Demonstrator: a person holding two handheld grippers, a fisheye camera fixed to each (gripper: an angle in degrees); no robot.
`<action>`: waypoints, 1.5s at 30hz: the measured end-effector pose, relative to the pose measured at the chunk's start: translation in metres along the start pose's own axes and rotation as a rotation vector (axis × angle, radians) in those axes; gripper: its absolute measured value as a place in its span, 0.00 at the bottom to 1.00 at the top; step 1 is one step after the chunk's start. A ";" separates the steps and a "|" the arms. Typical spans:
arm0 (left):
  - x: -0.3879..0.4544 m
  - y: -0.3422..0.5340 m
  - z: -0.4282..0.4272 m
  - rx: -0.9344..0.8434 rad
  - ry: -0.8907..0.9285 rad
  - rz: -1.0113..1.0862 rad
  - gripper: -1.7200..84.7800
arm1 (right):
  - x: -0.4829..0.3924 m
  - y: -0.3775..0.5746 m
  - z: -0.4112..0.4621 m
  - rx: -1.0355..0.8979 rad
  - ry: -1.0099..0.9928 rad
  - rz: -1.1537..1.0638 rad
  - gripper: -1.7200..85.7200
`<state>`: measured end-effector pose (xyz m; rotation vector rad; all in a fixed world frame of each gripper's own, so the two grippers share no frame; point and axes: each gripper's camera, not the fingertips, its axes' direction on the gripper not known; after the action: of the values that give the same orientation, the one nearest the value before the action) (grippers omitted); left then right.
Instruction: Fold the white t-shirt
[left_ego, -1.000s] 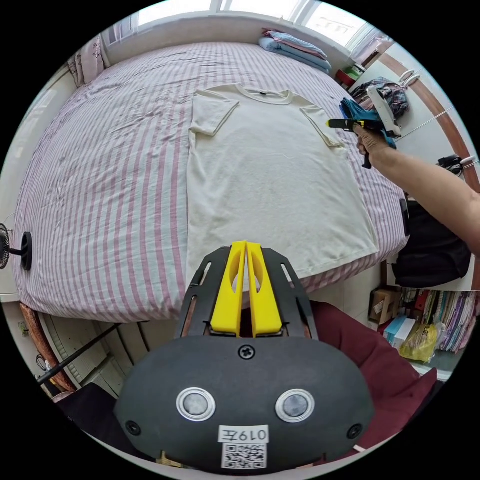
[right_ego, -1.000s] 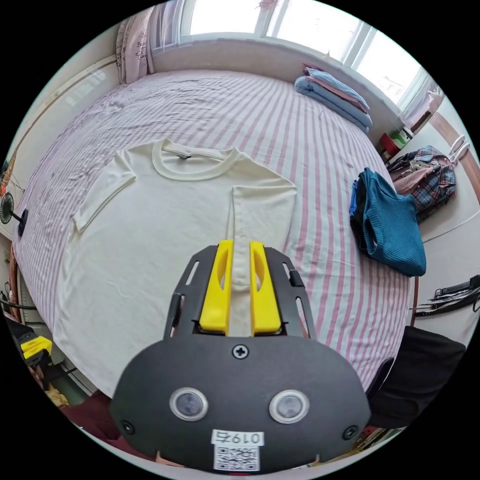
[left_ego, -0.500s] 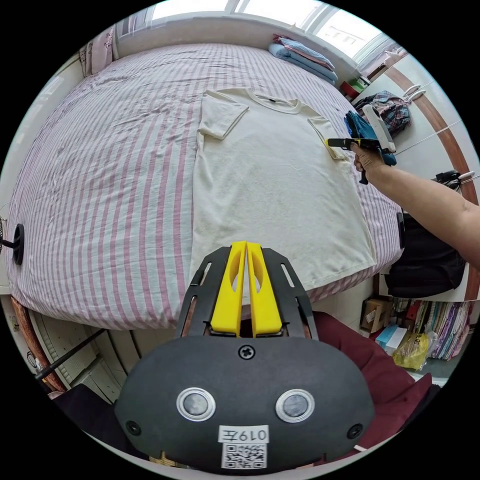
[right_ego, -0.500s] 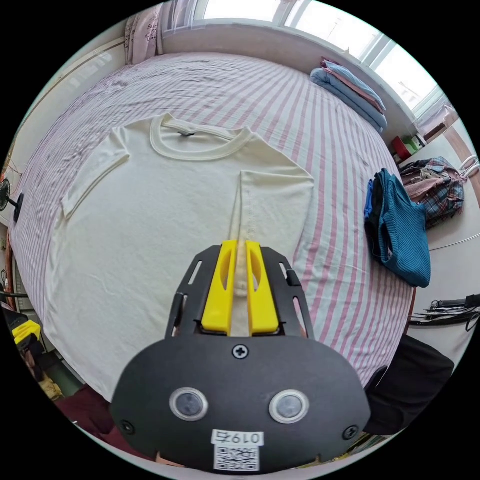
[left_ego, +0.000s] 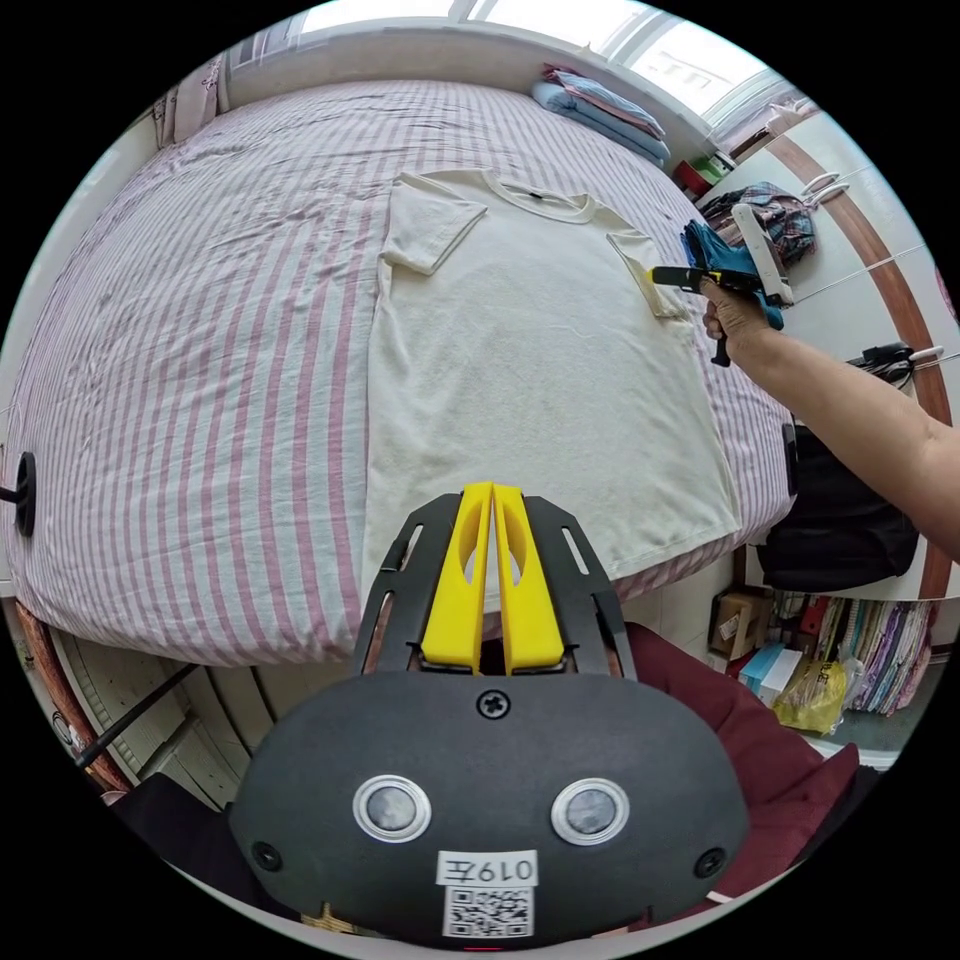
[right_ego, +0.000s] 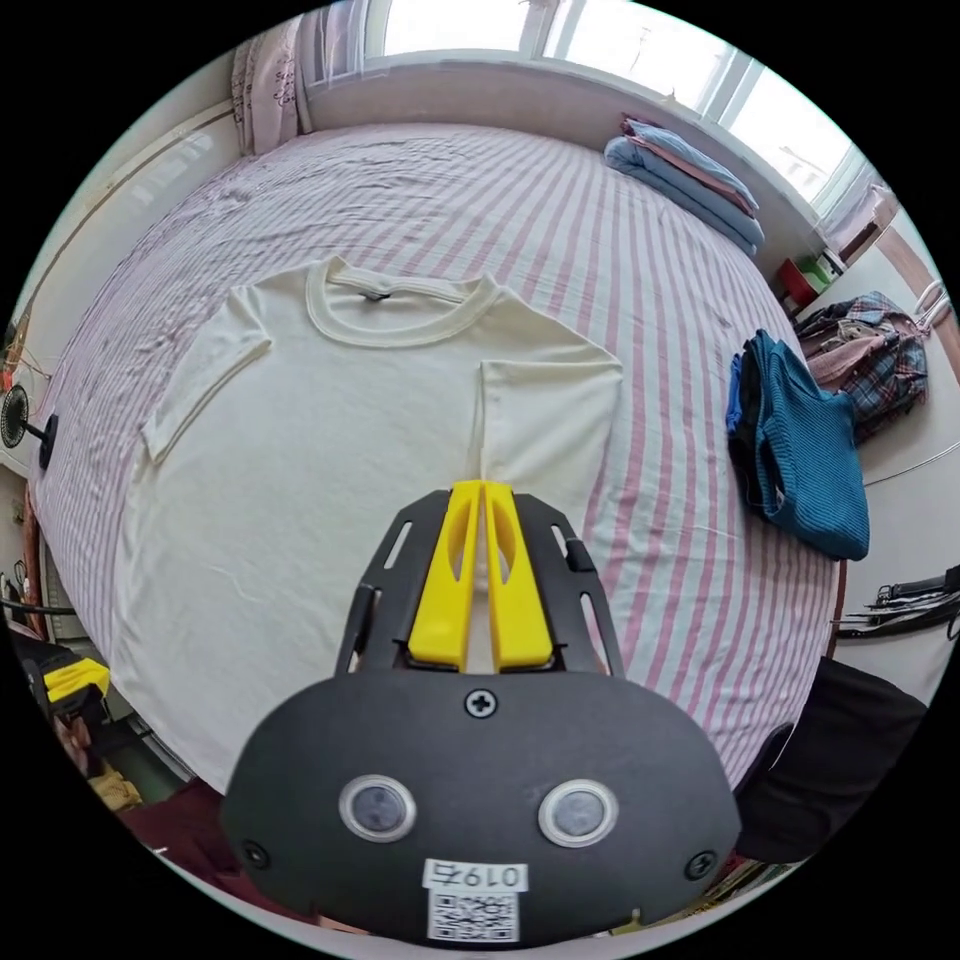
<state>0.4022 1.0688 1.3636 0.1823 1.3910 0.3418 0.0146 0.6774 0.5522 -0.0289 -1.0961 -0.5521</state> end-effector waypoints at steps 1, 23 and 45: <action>-0.002 -0.003 -0.001 -0.002 0.002 0.002 0.03 | -0.002 -0.005 0.003 -0.013 0.002 -0.022 0.01; -0.025 -0.051 -0.014 -0.034 0.003 -0.017 0.03 | 0.025 -0.109 0.018 -0.038 -0.027 -0.042 0.04; 0.003 -0.087 -0.030 -0.038 0.011 -0.021 0.03 | 0.074 -0.142 0.007 -0.015 -0.104 -0.016 0.08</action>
<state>0.3843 0.9857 1.3269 0.1345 1.3957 0.3522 -0.0289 0.5259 0.5834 -0.0628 -1.1942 -0.5781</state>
